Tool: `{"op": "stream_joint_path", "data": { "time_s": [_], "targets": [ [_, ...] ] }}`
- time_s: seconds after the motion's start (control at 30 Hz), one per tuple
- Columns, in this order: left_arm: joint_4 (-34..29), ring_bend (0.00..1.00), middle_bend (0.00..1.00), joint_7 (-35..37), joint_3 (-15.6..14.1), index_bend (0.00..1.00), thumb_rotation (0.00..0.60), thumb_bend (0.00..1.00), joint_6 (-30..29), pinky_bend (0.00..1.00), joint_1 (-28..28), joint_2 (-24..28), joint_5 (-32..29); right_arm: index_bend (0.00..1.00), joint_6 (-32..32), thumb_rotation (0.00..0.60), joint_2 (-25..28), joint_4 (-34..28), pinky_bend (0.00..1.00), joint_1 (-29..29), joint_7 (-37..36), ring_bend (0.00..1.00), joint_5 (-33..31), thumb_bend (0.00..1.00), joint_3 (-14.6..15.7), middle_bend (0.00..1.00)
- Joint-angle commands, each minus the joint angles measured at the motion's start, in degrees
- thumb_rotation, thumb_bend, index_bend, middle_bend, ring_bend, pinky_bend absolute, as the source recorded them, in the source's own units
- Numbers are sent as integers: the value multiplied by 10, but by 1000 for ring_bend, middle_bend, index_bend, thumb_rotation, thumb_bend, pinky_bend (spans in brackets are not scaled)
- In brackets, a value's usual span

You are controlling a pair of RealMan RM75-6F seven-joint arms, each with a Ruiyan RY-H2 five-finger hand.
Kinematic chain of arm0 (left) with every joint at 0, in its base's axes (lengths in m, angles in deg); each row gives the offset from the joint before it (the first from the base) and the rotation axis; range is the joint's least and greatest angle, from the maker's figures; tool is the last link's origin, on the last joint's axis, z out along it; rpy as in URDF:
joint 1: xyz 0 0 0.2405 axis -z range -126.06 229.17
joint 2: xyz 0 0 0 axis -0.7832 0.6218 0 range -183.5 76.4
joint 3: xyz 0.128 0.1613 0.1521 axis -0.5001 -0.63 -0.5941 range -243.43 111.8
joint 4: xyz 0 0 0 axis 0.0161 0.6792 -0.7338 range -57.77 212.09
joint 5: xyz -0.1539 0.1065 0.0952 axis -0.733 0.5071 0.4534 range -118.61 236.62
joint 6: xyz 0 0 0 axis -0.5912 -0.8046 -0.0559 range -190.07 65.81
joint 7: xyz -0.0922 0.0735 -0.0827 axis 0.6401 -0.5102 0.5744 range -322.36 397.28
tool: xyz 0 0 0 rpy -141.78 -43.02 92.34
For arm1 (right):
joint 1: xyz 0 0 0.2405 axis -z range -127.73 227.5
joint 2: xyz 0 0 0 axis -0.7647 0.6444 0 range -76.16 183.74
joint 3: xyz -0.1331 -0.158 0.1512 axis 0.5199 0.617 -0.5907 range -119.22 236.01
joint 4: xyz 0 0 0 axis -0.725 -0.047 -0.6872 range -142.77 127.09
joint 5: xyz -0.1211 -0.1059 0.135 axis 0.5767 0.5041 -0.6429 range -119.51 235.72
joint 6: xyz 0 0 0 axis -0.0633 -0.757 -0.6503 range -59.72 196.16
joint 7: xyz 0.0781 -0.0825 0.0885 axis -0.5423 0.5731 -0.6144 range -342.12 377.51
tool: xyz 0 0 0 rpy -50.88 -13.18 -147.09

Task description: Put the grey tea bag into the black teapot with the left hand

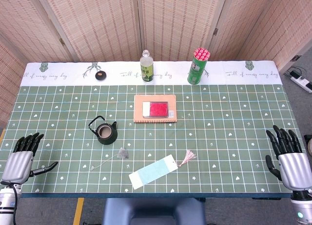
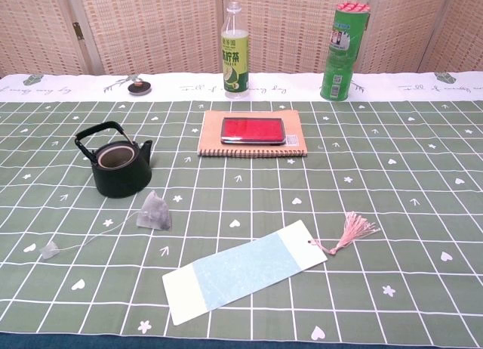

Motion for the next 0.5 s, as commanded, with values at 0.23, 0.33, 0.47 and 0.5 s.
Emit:
{"op": "stream_joint_path", "data": {
  "time_s": [0.23, 0.33, 0.47, 0.5],
  "targets": [
    [-12, 0, 0, -5, -11, 13, 139, 32, 2, 0, -1, 3, 16, 0, 11, 600, 4, -2, 0, 3, -6, 0, 11, 509, 3, 0],
    [-31, 0, 0, -1, -20, 7, 180, 35, 31, 0, 3, 14, 5, 0, 18, 600, 6, -4, 0, 7, -10, 0, 12, 509, 2, 0],
    [-76, 173, 137, -42, -28, 27, 256, 42, 80, 299, 24, 40, -14, 0, 26, 600, 7, -8, 0, 8, -9, 0, 21, 510, 3, 0],
    [-92, 297, 236, -57, -27, 45, 297, 42, 88, 452, 30, 45, -19, 0, 27, 600, 7, -9, 0, 7, -8, 0, 24, 509, 3, 0]
  ]
}}
